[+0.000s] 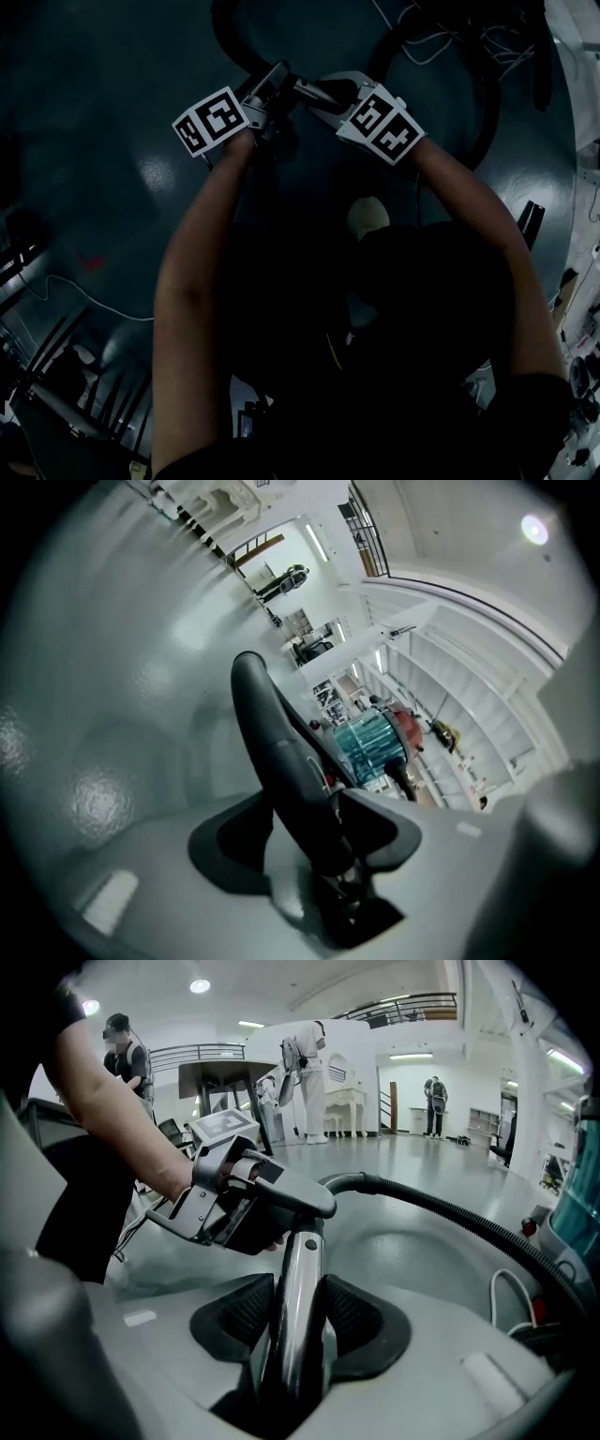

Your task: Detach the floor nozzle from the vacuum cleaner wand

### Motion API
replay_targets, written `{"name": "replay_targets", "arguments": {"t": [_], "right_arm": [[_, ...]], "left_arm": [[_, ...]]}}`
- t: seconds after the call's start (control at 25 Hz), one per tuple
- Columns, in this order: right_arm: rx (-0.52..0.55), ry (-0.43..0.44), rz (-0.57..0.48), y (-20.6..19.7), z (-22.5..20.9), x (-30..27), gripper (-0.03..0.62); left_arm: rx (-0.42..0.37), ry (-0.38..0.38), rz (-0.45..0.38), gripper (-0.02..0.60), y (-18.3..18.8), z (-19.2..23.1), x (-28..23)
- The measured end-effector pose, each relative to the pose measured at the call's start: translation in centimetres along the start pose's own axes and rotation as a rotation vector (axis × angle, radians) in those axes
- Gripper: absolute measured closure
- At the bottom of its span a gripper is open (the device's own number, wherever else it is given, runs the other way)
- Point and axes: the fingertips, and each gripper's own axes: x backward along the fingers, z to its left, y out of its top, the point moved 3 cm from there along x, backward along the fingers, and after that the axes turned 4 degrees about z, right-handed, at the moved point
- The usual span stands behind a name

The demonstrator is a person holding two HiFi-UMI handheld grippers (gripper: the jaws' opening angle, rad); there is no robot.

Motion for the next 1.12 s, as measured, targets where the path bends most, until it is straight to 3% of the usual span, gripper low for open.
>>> {"name": "replay_targets", "arguments": {"t": [0.2,1.12], "right_arm": [[0.039,-0.03,0.036,0.51,-0.14,-0.64,0.416],[-0.009,-0.064,0.063,0.84,0.12,-0.79,0.428]], "left_arm": [[0.028,0.006,-0.002,0.364,0.22,-0.24,-0.06],[0.117,0.083,0.117,0.385,0.81,0.5,0.26]]}}
